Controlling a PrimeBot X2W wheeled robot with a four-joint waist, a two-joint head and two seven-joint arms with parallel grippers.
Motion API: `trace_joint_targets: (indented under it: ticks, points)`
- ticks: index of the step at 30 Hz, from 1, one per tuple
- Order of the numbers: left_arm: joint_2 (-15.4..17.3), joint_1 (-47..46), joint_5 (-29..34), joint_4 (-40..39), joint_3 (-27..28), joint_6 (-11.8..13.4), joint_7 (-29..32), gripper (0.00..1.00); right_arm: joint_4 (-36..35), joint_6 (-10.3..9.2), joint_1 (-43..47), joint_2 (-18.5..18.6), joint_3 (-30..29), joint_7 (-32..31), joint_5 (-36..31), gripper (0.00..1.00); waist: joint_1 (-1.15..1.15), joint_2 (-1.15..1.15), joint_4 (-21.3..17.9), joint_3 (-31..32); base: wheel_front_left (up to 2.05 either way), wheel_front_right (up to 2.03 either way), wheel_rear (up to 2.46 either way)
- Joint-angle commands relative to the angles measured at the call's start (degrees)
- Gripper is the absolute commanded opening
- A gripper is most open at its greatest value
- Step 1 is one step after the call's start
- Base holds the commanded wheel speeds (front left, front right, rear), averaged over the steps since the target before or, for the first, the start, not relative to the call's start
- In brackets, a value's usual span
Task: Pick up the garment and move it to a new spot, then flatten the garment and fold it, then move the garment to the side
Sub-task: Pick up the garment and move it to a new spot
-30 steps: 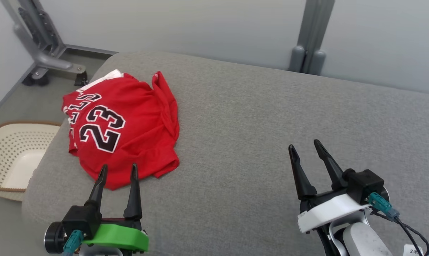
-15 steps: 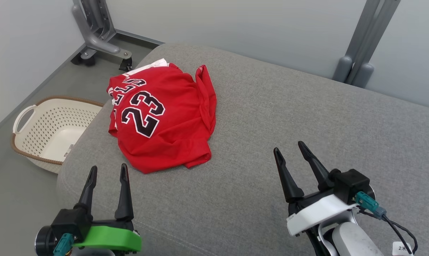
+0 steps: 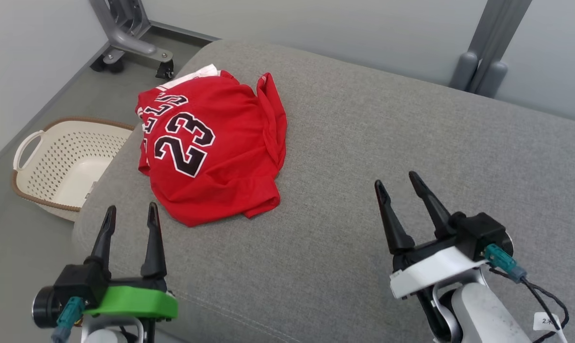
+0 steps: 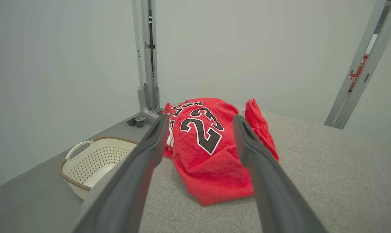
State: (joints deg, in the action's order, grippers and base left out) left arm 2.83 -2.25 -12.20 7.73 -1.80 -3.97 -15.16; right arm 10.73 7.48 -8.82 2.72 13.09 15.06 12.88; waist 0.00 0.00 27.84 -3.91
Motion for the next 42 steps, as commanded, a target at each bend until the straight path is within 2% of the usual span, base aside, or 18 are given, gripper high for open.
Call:
trace_joint_targets:
  ticks: [1, 6, 12, 17, 24, 27, 30, 34, 40, 41, 42]
  points:
    - [0.1, -2.3, 0.9, 0.4, 0.6, -0.7, 0.0, 1.00, -0.5, 0.02, -1.4, 0.3, -0.6, 0.2, -1.0, 1.00, 0.00, 0.00, -2.8, -4.5, 0.00, 0.00, 0.00]
    - [0.7, -9.1, 1.1, 2.1, 2.7, -2.6, 0.0, 1.00, -2.4, 0.02, -4.8, 0.3, -2.5, 0.2, -4.0, 1.00, 0.00, 0.00, -5.9, -11.5, 0.00, 0.00, 0.00]
    - [5.6, -21.2, -0.4, 8.2, 2.1, -3.4, 0.0, 1.00, -4.6, 0.02, -8.7, 0.3, -4.7, 0.2, -6.9, 1.00, 0.00, 0.00, -9.7, -19.2, 0.00, 0.00, 0.00]
    - [12.2, -33.5, -4.5, 17.1, -5.6, -3.5, 3.0, 1.00, -5.8, 0.02, -10.5, 0.3, -5.4, 0.2, -8.4, 1.00, 0.00, 0.00, -12.1, -24.0, 0.00, 0.00, 0.00]
    - [18.0, -48.1, -14.8, 26.4, -15.2, -3.5, 13.9, 1.00, -6.9, 0.02, -11.9, 0.2, -5.7, 0.2, -9.2, 1.00, 0.00, 0.00, -14.7, -28.9, 0.00, 0.00, 0.00]
    - [18.2, -52.2, -21.1, 30.2, -16.3, -3.5, 19.2, 1.00, -7.1, 0.02, -12.1, 0.2, -5.9, 0.2, -9.1, 1.00, 0.00, 0.00, -15.6, -30.4, 0.00, 0.00, 0.00]
    - [20.6, -55.9, -24.1, 33.5, -18.7, -3.5, 23.9, 1.00, -7.2, 0.02, -12.6, 0.2, -5.2, 0.2, -8.7, 1.00, 0.00, 0.00, -16.6, -31.6, 0.00, 0.00, 0.00]
    - [21.0, -59.0, -27.5, 37.5, -19.8, -3.5, 26.4, 1.00, -7.0, 0.02, -12.3, 0.3, -4.8, 0.2, -8.4, 1.00, 0.00, 0.00, -17.3, -32.4, 0.00, 0.00, 0.00]
    - [21.2, -61.7, -29.1, 41.3, -23.2, -3.5, 27.7, 1.00, -6.3, -0.03, -11.9, 0.5, -4.8, 0.0, -8.4, 1.00, 0.00, 0.00, -17.4, -32.6, 0.00, 0.00, 0.00]
    - [21.2, -61.9, -29.5, 41.6, -23.9, -3.5, 28.2, 0.80, -6.2, -0.04, -11.9, 0.5, -4.8, 0.0, -8.5, 1.00, 0.00, 0.00, -17.4, -32.5, 0.00, 0.00, 0.00]
    - [21.1, -61.9, -29.9, 41.7, -24.8, -3.5, 28.4, 0.26, -6.0, -0.04, -12.0, 0.5, -4.7, 0.0, -8.5, 1.00, 0.00, 0.00, -17.3, -32.3, 0.00, 0.00, 0.00]
